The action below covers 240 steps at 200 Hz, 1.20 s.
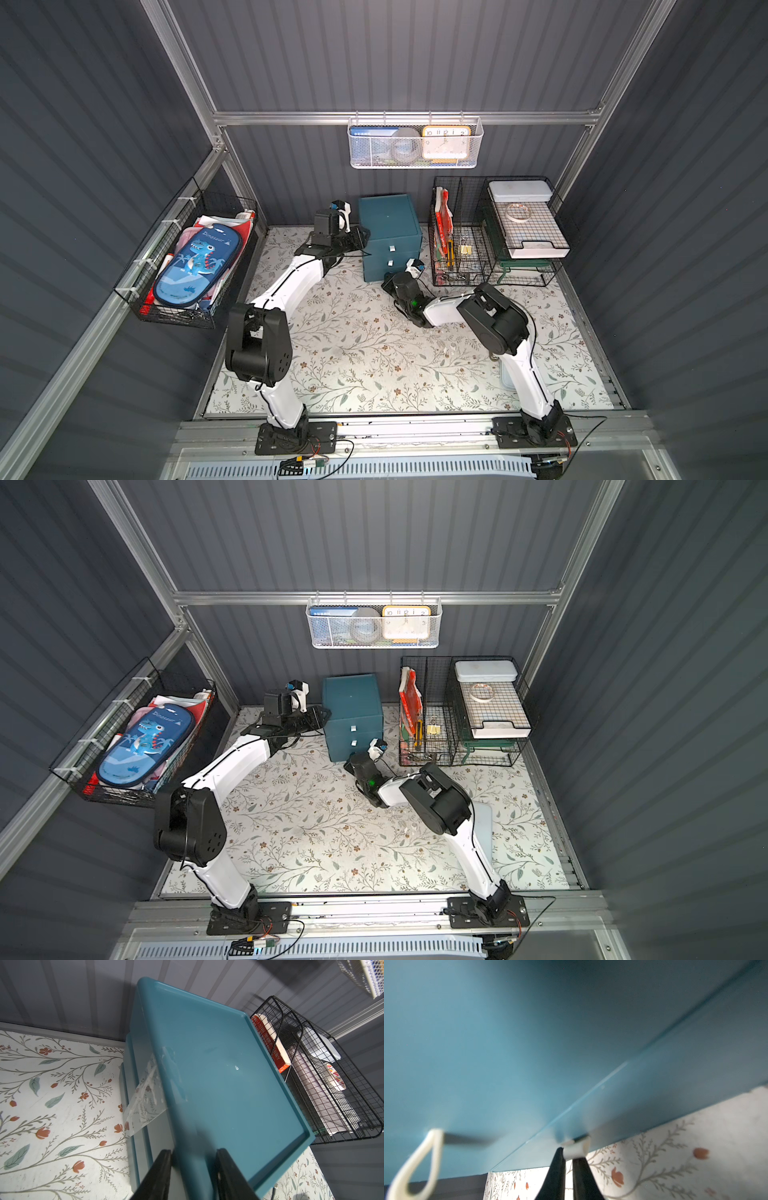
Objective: Place the plugs into the drawer by color
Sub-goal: Close the drawer in the storage box, then adjust the storage box at the center of the board.
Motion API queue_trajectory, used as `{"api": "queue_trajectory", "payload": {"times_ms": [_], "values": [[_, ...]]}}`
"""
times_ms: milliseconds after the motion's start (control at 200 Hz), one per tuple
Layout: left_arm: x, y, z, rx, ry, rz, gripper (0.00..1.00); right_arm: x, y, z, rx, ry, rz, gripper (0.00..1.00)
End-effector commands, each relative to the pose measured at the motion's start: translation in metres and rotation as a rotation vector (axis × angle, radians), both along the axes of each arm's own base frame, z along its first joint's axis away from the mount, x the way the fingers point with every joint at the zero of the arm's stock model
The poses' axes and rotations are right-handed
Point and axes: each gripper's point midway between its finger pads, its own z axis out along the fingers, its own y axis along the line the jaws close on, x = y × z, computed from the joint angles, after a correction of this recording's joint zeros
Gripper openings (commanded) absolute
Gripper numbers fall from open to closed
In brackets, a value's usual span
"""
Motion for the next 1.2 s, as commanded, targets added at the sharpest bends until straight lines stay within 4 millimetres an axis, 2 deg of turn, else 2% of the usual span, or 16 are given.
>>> {"api": "queue_trajectory", "payload": {"times_ms": [0, 160, 300, 320, 455, 545, 695, 801, 896, 961, 1076, 1196], "values": [[-0.043, -0.013, -0.082, 0.058, 0.276, -0.094, 0.4, 0.009, 0.003, 0.008, 0.023, -0.023, -0.008, 0.14], [-0.042, -0.013, -0.078, 0.059, 0.273, -0.096, 0.42, 0.001, 0.003, 0.017, 0.034, -0.031, 0.012, 0.14], [-0.038, -0.013, -0.069, 0.055, 0.258, -0.09, 0.44, -0.019, 0.0, 0.043, 0.049, -0.049, 0.061, 0.16], [-0.031, -0.015, -0.053, 0.045, 0.221, -0.089, 0.45, -0.023, 0.0, 0.047, 0.043, -0.051, 0.077, 0.17], [-0.019, -0.013, -0.024, 0.053, 0.168, -0.066, 0.5, -0.06, -0.001, 0.071, -0.023, -0.083, 0.15, 0.18], [-0.015, -0.011, 0.0, 0.053, 0.122, -0.048, 0.54, -0.08, -0.013, 0.075, -0.073, -0.091, 0.164, 0.18], [-0.017, -0.006, 0.039, 0.042, 0.05, -0.022, 0.63, -0.097, -0.032, 0.094, -0.101, -0.147, 0.213, 0.19], [-0.033, -0.003, 0.046, 0.033, 0.04, -0.029, 0.69, -0.105, -0.034, 0.121, -0.146, -0.193, 0.319, 0.22], [-0.05, 0.001, 0.041, 0.036, 0.044, -0.041, 0.76, -0.107, -0.042, 0.142, -0.208, -0.186, 0.373, 0.27], [-0.055, 0.006, 0.035, 0.026, 0.069, -0.019, 0.8, -0.101, -0.052, 0.156, -0.23, -0.16, 0.384, 0.28], [-0.043, 0.016, 0.028, 0.039, 0.092, 0.005, 0.81, -0.087, -0.071, 0.182, -0.218, -0.133, 0.381, 0.34], [-0.026, 0.019, 0.032, 0.014, 0.083, 0.009, 0.79, -0.064, -0.082, 0.198, -0.205, -0.082, 0.381, 0.38]]}}
